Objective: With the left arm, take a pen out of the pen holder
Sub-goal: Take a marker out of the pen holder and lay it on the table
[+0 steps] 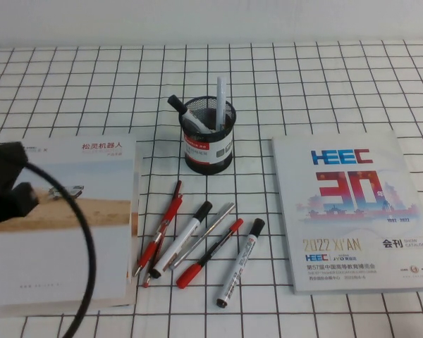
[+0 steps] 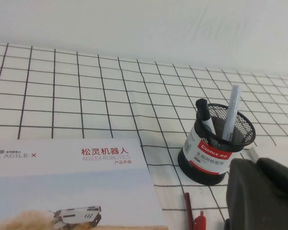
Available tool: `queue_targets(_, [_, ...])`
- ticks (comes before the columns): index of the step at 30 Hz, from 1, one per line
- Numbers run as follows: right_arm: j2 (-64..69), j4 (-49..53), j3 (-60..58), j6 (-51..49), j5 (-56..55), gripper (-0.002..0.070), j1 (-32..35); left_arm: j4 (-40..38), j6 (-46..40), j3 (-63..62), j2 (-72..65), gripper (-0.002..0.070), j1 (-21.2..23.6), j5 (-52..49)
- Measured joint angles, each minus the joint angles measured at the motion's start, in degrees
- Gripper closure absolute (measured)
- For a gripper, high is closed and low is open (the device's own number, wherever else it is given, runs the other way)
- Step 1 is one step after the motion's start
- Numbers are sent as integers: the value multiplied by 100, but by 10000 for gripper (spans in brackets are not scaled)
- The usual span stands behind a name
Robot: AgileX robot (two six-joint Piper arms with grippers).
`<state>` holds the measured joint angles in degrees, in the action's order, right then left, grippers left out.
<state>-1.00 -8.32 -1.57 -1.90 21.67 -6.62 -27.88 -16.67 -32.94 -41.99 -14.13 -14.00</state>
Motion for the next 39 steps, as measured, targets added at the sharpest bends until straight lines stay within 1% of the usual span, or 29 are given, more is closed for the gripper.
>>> queue_targets(5, [0,-10,0,0,0,690,0,-11,-259,-208,-1057,680,-391,697])
queue_targets(10, [0,-34,0,0,0,690,0,-42,-356,-273,-1933,680,-1009,1486])
queue_targets(14, [0,-34,0,0,0,690,0,-42,-356,-287,-2583,680,-1570,2505])
queue_targets(17, [0,-34,0,0,0,690,0,11,-46,-212,-3003,680,-1922,3572])
queue_targets(19, [0,-34,0,0,0,690,0,339,386,-126,-3283,680,-2018,4219])
queue_targets(22, [0,-43,0,0,0,690,0,963,1269,-75,-3785,680,-2033,5038])
queue_targets(24, [0,-43,0,0,0,690,0,1319,1729,-75,-4136,680,-1956,5673])
queue_targets(27, [0,-43,0,0,0,690,0,1567,2154,-109,-4602,668,-1805,6424])
queue_targets(29, [0,-43,0,0,0,690,0,1755,2478,-265,-4959,617,-1702,6601])
queue_targets(31, [0,-43,0,0,0,690,0,1946,2739,-429,-5285,538,-1657,6669])
queue_targets(33, [0,-46,0,0,0,690,0,2120,2969,-580,-5562,433,-1657,6753])
queue_targets(35, [0,-46,0,0,0,690,0,2222,3131,-701,-5759,352,-1657,6825])
queue_targets(37, [0,-46,0,0,0,690,0,2253,3217,-801,-5927,304,-1657,6914])
queue_targets(39, [0,-46,0,0,0,690,0,2265,3257,-940,-6105,284,-1657,7011])
